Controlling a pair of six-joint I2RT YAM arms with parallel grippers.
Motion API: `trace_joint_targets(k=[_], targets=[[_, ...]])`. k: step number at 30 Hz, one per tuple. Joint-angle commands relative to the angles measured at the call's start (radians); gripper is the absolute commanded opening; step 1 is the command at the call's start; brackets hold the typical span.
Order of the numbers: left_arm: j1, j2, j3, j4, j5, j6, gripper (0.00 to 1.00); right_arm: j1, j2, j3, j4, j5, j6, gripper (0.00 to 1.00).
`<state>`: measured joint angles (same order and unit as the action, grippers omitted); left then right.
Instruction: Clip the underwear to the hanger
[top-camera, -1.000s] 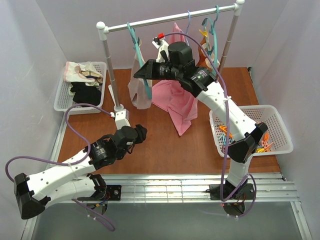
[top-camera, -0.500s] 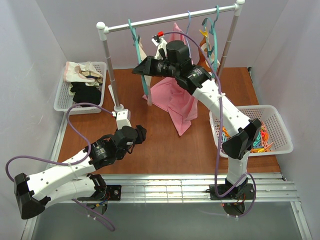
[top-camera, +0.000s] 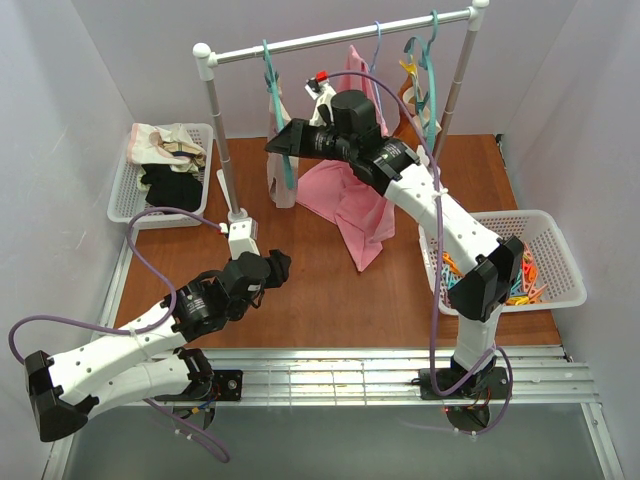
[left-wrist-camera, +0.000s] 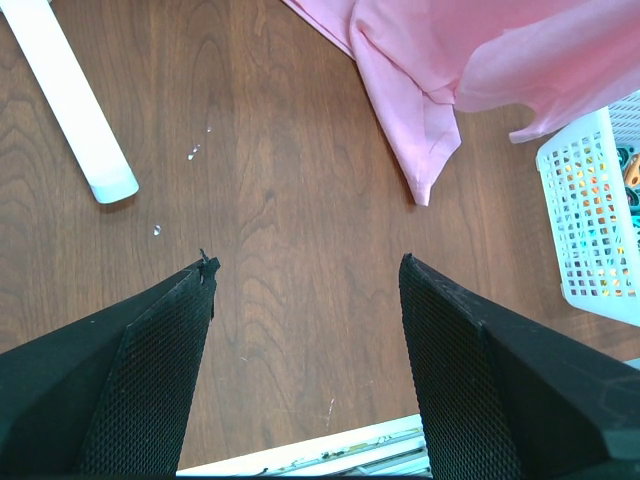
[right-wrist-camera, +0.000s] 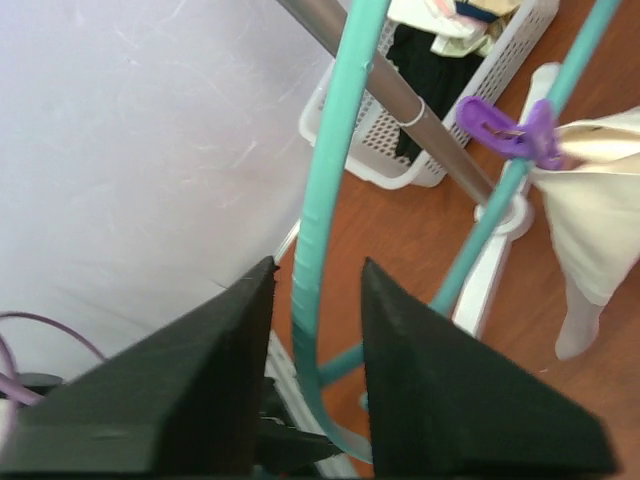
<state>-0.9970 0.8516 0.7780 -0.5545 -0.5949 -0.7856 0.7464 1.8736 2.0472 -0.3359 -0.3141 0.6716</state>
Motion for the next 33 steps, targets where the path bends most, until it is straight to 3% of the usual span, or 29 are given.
trace_joint_targets(k=[1, 3, 6, 7, 9, 14, 17, 23, 28, 33], targets=[[0.001, -0.014, 0.012, -0.019, -0.025, 0.011, 0.66, -0.001, -0.070, -0.009, 0.020, 0.021, -0.055, 0.33], [0.001, -0.016, 0.017, -0.028, -0.031, 0.006, 0.66, -0.001, -0.085, -0.004, 0.020, 0.026, -0.075, 0.49], [0.001, -0.022, 0.018, -0.033, -0.037, -0.001, 0.68, 0.001, -0.119, -0.007, 0.028, 0.027, -0.119, 0.56], [0.001, -0.023, 0.017, -0.035, -0.037, -0.004, 0.68, -0.001, -0.129, -0.007, 0.029, 0.026, -0.133, 0.75], [0.001, -0.023, 0.017, -0.038, -0.036, -0.010, 0.69, -0.001, -0.171, -0.015, 0.028, 0.033, -0.178, 0.99], [0.001, -0.020, 0.023, -0.048, -0.043, -0.017, 0.72, -0.001, -0.327, -0.122, 0.020, 0.075, -0.295, 0.99], [0.001, -0.019, 0.030, -0.064, -0.054, -0.032, 0.79, 0.001, -0.428, -0.218, -0.027, 0.167, -0.365, 0.99], [0.001, -0.023, 0.049, -0.096, -0.083, -0.037, 0.81, -0.045, -0.657, -0.502, -0.074, 0.411, -0.449, 0.99], [0.000, -0.042, 0.060, -0.149, -0.111, -0.053, 0.82, -0.194, -0.848, -0.696, -0.081, 0.463, -0.449, 0.99], [0.000, -0.052, 0.072, -0.193, -0.135, -0.064, 0.82, -0.346, -0.915, -0.808, -0.120, 0.461, -0.483, 0.99]])
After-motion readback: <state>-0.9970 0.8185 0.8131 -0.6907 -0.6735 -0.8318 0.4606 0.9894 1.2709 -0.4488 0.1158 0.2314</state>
